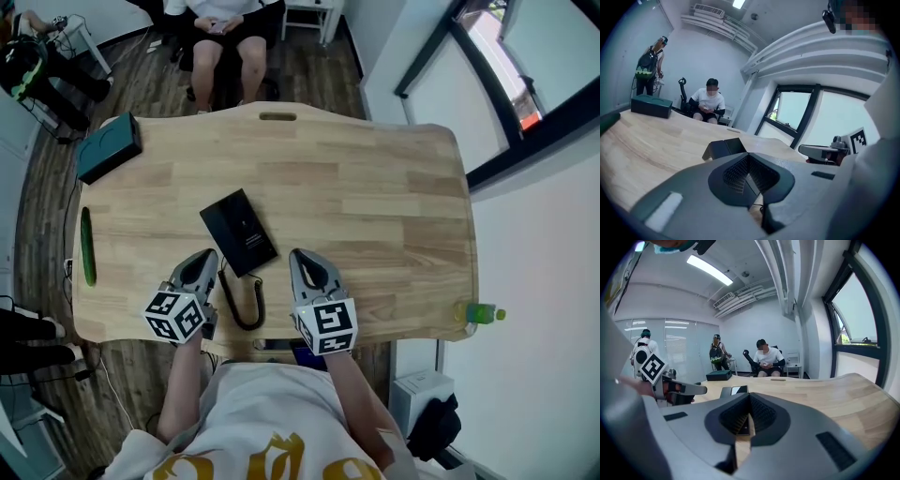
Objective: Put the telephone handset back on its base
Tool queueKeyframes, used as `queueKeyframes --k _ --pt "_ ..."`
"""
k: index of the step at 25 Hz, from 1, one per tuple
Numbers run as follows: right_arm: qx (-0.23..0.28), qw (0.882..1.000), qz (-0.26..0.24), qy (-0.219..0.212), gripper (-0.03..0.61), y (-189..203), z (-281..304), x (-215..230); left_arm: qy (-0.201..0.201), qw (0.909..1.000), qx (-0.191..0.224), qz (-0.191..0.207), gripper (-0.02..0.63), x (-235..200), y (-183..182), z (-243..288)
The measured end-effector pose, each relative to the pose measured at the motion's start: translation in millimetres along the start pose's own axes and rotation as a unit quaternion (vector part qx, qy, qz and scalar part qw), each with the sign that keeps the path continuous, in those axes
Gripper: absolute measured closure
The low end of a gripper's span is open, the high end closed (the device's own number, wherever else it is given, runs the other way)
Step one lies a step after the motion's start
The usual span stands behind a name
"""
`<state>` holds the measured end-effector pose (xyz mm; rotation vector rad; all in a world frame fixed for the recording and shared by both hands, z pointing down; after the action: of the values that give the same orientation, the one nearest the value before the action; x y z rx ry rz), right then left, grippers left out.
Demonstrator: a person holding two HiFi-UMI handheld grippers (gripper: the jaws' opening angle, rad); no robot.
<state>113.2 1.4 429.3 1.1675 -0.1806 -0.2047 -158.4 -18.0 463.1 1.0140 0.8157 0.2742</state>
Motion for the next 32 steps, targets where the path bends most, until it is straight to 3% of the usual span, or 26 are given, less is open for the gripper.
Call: queueKeyframes --k 5,14,17,21,32 --pt "0.017 1.000 -0.001 0.009 0.574 -4 -17 -2 -0.016 0.9980 0.026 0.055 0.611 21 -7 -12" --pt "0.039 0.999 0.008 0.011 0.574 -7 -36 -11 -0.039 0.9915 0.065 0.105 0.611 44 -13 -34" --pt "0.049 0.999 0.012 0.005 0.574 -7 -39 -13 -0.027 0.9899 0.099 0.098 0.611 50 -15 -44" --pt "0.056 0.998 0.013 -0.002 0.574 -6 -41 -16 -0.016 0.9897 0.131 0.055 0.611 52 -21 -54" --pt "0.058 0.998 0.030 -0.004 0.574 -3 -54 -16 -0.009 0.9924 0.115 0.045 0.611 55 -10 -55"
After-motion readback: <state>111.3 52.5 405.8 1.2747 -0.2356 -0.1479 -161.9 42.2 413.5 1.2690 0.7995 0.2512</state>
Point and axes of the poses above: the fingertips, and each gripper's own axes: z forward along the fingers, x to its right, y out of its underside, the point moved 10 cm from there along -z, backward along the fingers, and after that the axes turned 12 degrees about y, right-handed, at the moved point
